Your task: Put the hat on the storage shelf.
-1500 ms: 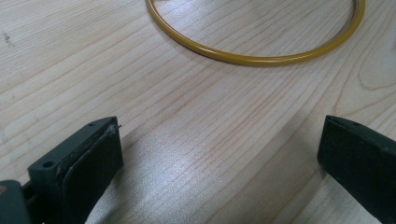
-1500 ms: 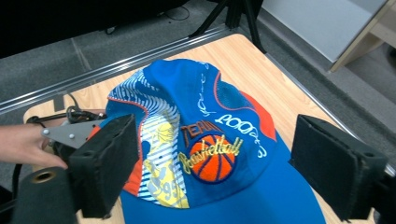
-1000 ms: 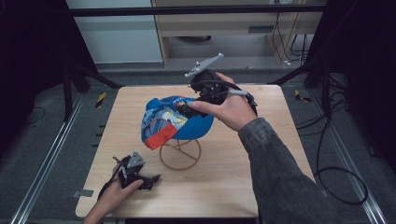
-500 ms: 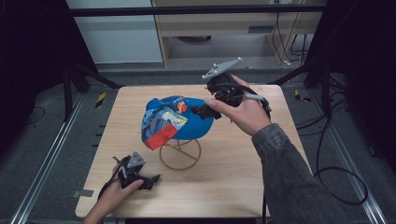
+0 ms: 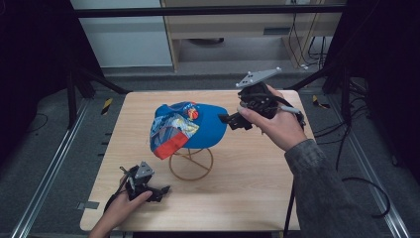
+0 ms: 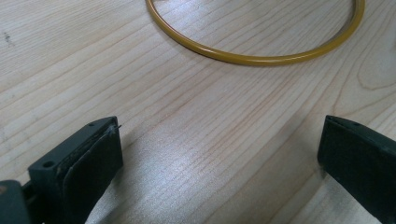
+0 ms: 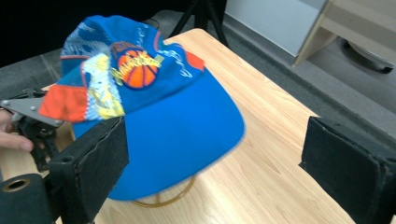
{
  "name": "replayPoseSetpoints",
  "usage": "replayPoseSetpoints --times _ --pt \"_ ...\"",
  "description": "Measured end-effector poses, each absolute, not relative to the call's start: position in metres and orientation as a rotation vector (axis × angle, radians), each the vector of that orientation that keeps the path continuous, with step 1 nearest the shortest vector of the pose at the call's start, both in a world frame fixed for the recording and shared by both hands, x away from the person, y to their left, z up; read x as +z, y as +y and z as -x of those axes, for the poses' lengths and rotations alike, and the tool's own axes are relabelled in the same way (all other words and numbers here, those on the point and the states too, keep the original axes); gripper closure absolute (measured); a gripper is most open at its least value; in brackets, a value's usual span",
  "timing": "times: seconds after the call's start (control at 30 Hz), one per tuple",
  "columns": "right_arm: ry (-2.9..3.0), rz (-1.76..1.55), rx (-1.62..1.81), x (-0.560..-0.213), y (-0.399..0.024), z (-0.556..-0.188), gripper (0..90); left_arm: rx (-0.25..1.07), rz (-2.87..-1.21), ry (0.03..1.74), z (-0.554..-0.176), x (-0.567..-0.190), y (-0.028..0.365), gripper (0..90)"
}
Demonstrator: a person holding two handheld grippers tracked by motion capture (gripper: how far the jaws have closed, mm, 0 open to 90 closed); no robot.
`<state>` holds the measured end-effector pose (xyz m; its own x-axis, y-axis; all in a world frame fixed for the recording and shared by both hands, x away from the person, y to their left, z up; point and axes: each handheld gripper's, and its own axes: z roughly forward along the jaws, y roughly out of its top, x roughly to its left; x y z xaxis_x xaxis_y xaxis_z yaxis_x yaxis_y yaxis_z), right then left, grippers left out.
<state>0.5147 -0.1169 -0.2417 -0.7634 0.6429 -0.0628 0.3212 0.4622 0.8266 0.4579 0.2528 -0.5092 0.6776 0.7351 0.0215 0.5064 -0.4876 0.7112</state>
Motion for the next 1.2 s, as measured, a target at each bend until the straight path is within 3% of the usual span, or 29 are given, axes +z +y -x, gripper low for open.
replayPoseSetpoints --times 0.73,1.2 --pt "2.209 -0.954 1.246 -0.259 -0.183 -0.507 6.4 0.421 -2.196 0.950 -0.457 -0.509 0.253 0.0" --pt "2.197 -1.009 1.244 -0.293 -0.205 -0.502 8.9 0.420 -2.197 0.950 -0.457 -0.509 0.253 0.0"
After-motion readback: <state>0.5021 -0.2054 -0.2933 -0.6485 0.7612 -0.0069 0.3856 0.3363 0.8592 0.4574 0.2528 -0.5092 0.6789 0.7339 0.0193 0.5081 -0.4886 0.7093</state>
